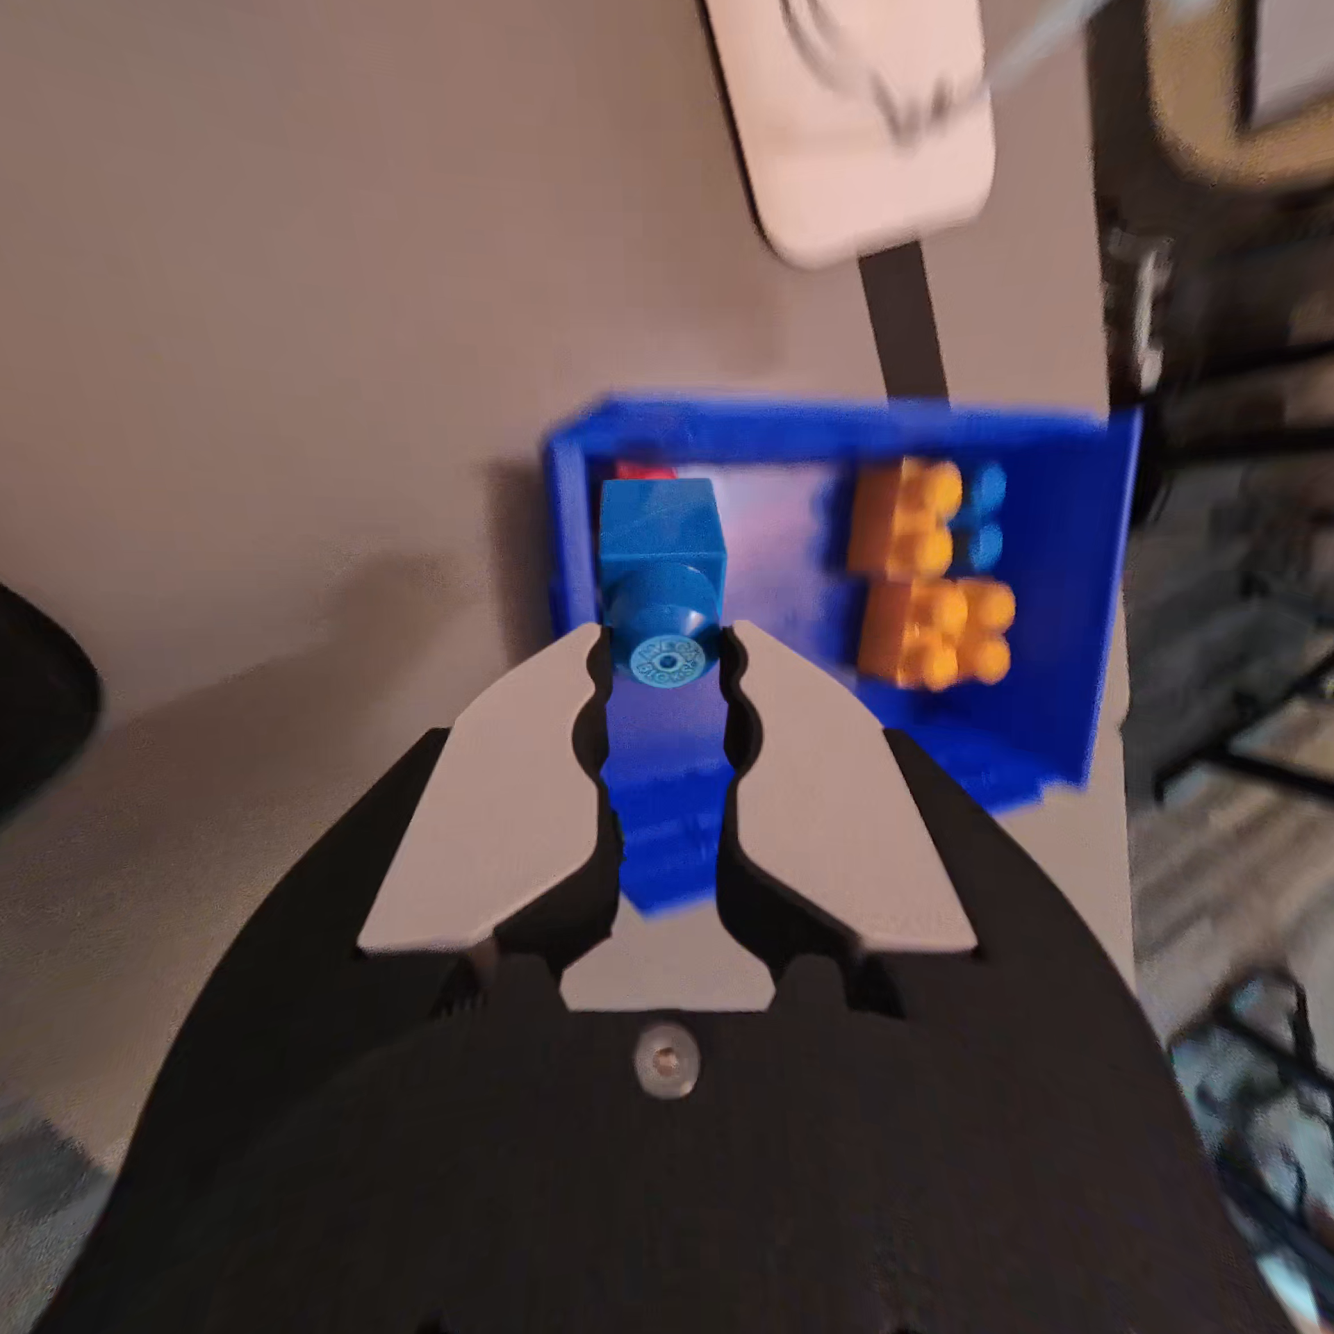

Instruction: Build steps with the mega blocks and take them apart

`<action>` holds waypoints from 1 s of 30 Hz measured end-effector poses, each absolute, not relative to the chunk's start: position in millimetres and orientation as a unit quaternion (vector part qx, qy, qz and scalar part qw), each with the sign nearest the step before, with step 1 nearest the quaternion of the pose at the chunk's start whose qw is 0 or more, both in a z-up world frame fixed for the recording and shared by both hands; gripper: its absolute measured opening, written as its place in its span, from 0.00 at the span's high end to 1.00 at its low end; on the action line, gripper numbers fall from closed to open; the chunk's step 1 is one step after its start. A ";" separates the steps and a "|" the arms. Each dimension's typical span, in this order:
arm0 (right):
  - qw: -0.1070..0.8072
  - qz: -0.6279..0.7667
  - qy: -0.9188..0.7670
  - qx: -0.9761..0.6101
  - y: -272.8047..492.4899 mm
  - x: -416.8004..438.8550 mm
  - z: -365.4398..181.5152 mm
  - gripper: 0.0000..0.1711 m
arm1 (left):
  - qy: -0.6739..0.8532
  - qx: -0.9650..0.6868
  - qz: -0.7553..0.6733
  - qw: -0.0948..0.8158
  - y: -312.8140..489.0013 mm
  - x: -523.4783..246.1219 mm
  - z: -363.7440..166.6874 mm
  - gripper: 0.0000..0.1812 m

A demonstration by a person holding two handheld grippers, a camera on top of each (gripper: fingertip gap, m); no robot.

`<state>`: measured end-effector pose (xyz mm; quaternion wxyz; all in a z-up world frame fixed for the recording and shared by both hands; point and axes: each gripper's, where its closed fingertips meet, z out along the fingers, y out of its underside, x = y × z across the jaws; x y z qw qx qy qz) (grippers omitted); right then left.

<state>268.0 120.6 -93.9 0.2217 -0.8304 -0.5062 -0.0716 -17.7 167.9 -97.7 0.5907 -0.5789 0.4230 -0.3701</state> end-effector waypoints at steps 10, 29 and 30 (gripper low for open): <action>-0.019 -0.100 -0.454 -0.885 110.1 350.2 -176.1 0.84 | 0.411 -0.580 -0.325 0.624 178.0 -24.8 -97.7 0.99; -0.078 -0.078 -0.457 -0.883 120.8 346.7 -219.4 0.83 | 0.405 -0.586 -0.319 0.625 184.4 -31.8 -100.6 0.99; -0.075 -0.078 -0.458 -0.882 121.1 346.3 -219.5 0.82 | 0.406 -0.586 -0.320 0.624 184.3 -31.8 -100.8 0.99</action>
